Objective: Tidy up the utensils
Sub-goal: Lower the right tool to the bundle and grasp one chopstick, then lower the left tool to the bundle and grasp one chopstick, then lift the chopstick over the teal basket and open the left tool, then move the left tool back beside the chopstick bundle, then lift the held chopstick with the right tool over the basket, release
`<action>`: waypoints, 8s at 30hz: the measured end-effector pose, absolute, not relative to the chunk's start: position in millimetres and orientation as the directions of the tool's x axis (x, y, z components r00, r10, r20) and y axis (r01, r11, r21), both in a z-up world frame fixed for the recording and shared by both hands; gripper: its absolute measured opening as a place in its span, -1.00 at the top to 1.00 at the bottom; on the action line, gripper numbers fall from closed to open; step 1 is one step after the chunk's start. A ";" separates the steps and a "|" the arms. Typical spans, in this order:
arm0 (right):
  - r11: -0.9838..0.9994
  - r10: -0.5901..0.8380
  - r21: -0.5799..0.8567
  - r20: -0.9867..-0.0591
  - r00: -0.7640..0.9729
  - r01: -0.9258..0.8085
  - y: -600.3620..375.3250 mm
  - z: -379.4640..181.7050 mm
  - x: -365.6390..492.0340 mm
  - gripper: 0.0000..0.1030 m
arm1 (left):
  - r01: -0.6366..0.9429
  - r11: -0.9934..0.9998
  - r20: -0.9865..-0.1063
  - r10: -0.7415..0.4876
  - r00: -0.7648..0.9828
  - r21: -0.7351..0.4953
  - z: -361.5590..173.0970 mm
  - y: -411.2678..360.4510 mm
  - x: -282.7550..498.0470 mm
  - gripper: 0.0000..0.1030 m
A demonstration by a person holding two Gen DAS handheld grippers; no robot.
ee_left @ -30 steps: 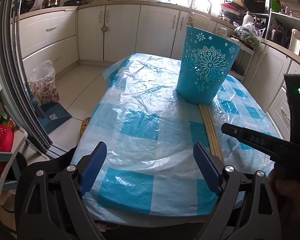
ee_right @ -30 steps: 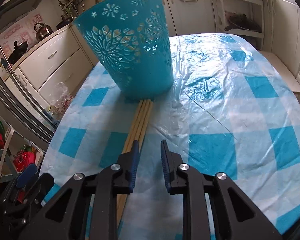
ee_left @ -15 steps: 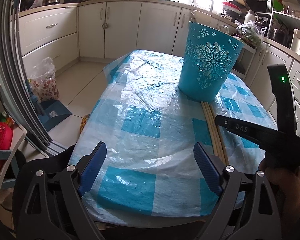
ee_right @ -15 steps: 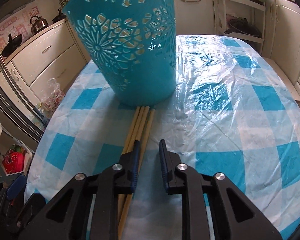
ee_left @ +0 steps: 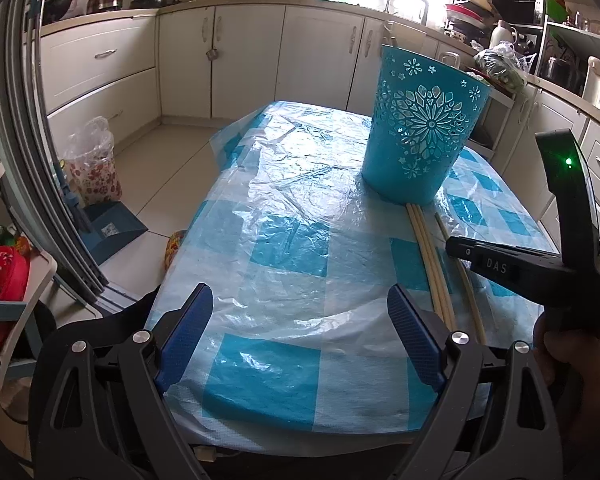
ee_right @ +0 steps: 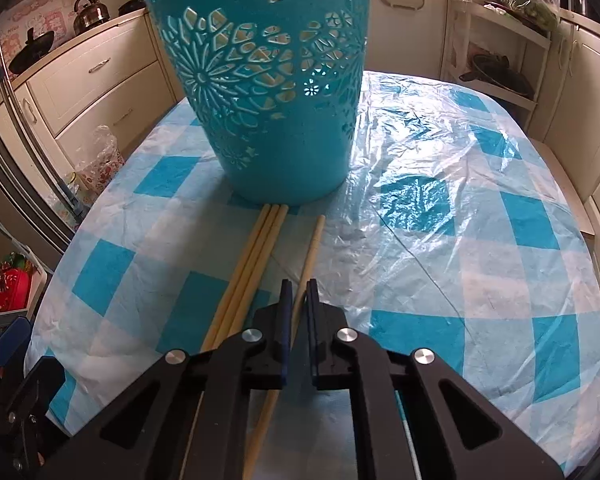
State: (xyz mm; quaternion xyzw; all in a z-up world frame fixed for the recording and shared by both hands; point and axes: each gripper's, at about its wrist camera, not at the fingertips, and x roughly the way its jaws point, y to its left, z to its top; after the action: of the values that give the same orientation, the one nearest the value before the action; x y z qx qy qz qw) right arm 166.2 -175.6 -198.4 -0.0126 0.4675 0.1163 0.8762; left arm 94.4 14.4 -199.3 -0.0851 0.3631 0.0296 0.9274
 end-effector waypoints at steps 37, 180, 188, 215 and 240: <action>0.943 0.334 0.275 -0.777 0.534 -0.189 -220.8 -200.3 155.6 0.87 | -0.022 1.000 -0.831 0.009 0.557 -0.004 -222.6 -63.1 238.8 -0.61; 0.914 0.360 0.316 -0.338 0.870 -0.255 -178.1 -45.2 266.7 0.88 | -0.014 0.963 -0.630 -0.165 0.759 -0.268 -154.2 35.1 166.6 -0.75; 0.914 0.382 0.295 -0.390 0.838 -0.279 -180.9 -52.2 260.8 0.88 | 0.011 0.972 -0.619 -0.159 0.769 -0.236 -145.6 25.4 162.0 -0.75; 0.962 0.258 0.145 -0.763 0.593 -0.232 -168.8 -58.0 286.4 0.69 | -0.031 0.932 -0.595 -0.205 0.778 -0.361 -146.2 48.6 157.5 -0.75; 0.915 0.357 0.351 -0.483 0.800 -0.196 -166.4 -63.8 283.6 0.90 | -0.053 0.908 -0.607 -0.233 0.760 -0.416 -156.6 54.4 162.6 -0.75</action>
State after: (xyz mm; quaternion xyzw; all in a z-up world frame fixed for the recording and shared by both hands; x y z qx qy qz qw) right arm 283.6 -166.4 -63.8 0.1433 0.2801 0.1475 0.9377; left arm 162.6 54.4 -156.6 -0.2087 0.3429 -0.0494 0.9145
